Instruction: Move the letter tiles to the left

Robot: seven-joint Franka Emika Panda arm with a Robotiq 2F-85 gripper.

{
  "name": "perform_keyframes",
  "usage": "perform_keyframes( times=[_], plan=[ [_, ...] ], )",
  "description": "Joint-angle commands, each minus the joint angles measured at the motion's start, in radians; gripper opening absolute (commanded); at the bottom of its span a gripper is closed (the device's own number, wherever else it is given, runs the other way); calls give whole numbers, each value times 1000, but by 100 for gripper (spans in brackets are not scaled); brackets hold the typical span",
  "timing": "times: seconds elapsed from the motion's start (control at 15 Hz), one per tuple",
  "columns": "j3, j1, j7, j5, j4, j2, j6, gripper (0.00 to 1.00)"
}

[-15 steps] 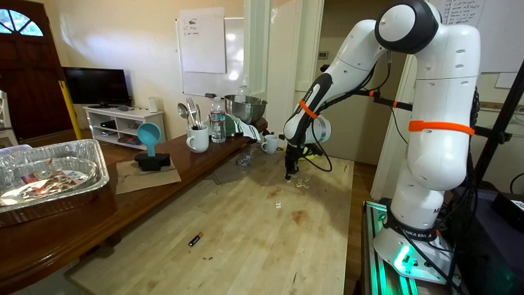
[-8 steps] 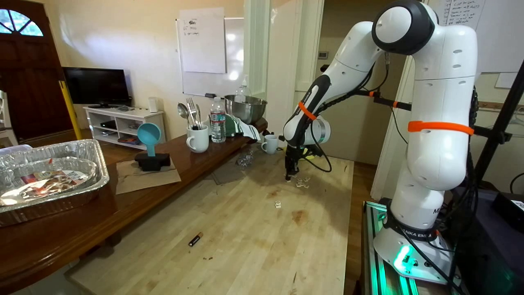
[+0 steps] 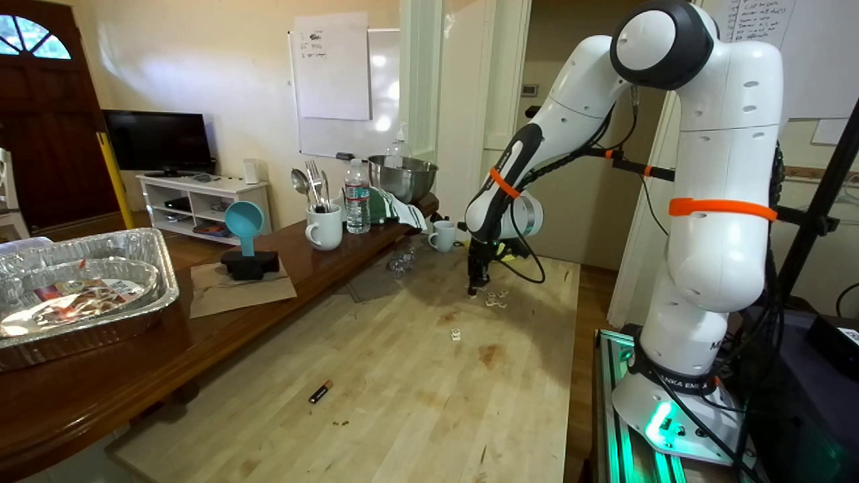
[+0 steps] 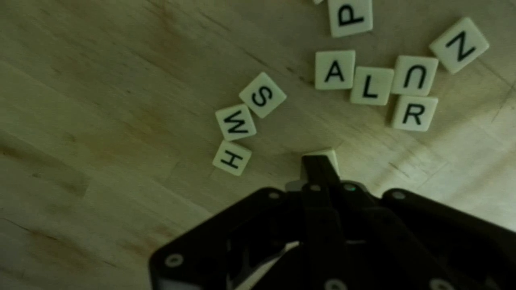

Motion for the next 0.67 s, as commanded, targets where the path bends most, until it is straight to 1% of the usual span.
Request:
perform_keyframes(
  times=[0.0, 0.27, 0.6],
  plan=[
    [-3, 41, 83, -20, -47, 34, 59, 0],
    [-3, 78, 161, -34, -73, 22, 71, 0],
    [-23, 127, 277, -92, -94, 8, 55, 0]
  ],
)
